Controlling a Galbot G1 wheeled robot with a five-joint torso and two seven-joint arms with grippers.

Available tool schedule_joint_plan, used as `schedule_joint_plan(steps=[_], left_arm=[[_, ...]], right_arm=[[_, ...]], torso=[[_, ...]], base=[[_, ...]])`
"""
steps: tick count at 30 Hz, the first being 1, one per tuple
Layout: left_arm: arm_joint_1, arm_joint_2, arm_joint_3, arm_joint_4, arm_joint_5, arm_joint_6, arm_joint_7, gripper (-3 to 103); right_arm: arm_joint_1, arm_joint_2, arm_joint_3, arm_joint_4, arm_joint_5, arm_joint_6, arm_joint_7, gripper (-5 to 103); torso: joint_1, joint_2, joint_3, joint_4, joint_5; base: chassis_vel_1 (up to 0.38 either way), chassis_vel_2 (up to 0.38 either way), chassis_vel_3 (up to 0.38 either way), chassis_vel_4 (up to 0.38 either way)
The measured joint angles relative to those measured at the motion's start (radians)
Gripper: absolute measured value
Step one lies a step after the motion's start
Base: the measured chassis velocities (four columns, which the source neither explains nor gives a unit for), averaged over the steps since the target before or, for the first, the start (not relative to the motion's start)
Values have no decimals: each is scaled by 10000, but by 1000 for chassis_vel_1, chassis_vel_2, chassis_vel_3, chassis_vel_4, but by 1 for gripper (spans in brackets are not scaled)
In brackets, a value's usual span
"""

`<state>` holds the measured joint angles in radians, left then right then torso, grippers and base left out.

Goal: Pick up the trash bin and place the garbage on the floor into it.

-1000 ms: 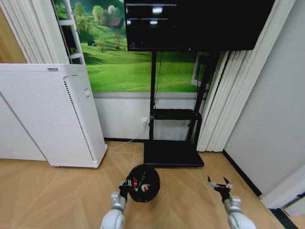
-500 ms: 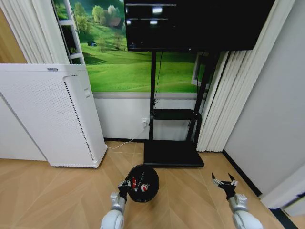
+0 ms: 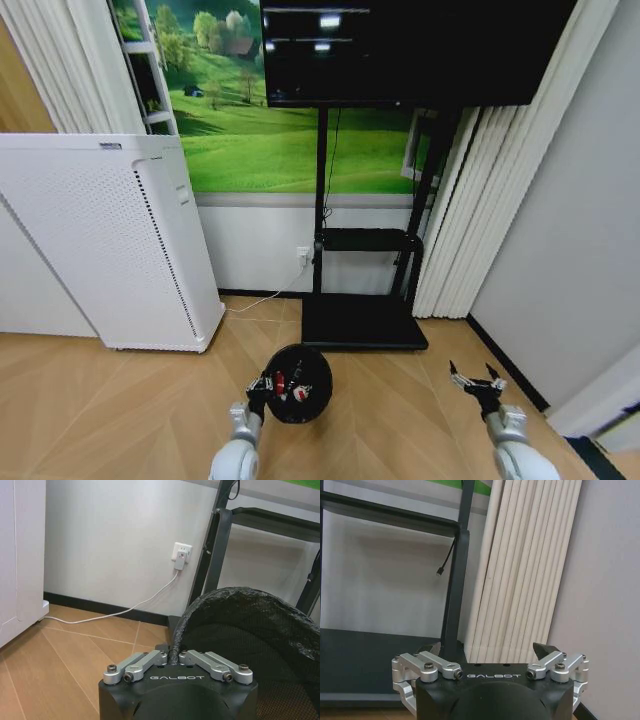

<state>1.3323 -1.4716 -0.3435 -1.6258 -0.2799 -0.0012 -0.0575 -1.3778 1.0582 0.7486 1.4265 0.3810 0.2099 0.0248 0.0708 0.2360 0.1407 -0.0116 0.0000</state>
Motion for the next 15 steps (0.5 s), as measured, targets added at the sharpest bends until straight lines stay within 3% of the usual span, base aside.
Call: schedule_joint_plan(steps=[15], left_arm=[[-78,-19,-9,0,-27,-1,6,4]], right_arm=[[-5,38,23,4,-35,-37,-67,100]], torso=[[0,0,0,0,0]], base=[[0,0,0,0]])
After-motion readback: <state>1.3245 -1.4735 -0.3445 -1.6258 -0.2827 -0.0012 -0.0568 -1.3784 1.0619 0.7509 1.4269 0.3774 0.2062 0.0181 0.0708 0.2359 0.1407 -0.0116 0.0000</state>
